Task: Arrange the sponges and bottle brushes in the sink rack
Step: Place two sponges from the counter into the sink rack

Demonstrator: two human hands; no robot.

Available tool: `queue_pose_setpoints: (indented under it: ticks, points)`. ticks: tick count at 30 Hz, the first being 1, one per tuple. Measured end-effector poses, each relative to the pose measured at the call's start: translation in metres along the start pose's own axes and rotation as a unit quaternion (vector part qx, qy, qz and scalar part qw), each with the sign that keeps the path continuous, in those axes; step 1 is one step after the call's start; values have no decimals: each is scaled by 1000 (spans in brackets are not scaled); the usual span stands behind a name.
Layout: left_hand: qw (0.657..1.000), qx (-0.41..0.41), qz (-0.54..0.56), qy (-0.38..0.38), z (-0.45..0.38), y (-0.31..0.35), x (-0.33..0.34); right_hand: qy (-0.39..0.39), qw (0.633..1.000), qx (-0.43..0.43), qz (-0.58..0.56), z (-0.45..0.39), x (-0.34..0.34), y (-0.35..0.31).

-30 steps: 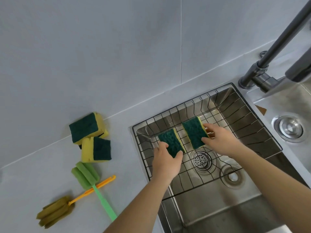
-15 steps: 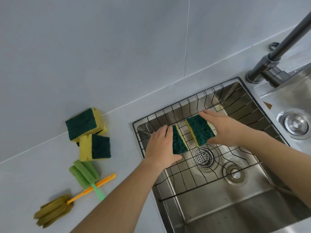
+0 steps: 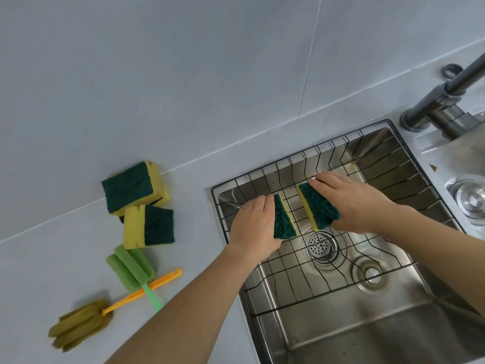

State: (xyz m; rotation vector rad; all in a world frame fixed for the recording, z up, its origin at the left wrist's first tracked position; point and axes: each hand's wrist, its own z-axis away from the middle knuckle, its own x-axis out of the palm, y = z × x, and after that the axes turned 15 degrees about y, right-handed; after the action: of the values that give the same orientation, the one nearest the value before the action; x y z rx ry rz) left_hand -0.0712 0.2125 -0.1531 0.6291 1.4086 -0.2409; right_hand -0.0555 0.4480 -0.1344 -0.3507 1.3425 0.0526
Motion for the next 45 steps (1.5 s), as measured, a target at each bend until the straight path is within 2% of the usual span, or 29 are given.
queue_pose_setpoints:
  ticks: [9, 19, 33, 38, 45]
  points:
    - [996, 10, -74, 42, 1, -19, -15, 70, 996, -44, -34, -35, -2, -39]
    - [994, 12, -106, 27, 8, -23, -14, 45, 998, -33, -33, -36, 12, -49]
    - [994, -5, -107, -10, -2, -17, -6, 56, 998, -15, -21, -31, 23, -53]
    - [995, -13, -98, -10, 0, -15, -7, 31, 999, -7, 6, -31, 22, -55]
    - [995, -8, -99, -12, 8, -11, -22, 34, 997, 34, 59, -20, 28, -79]
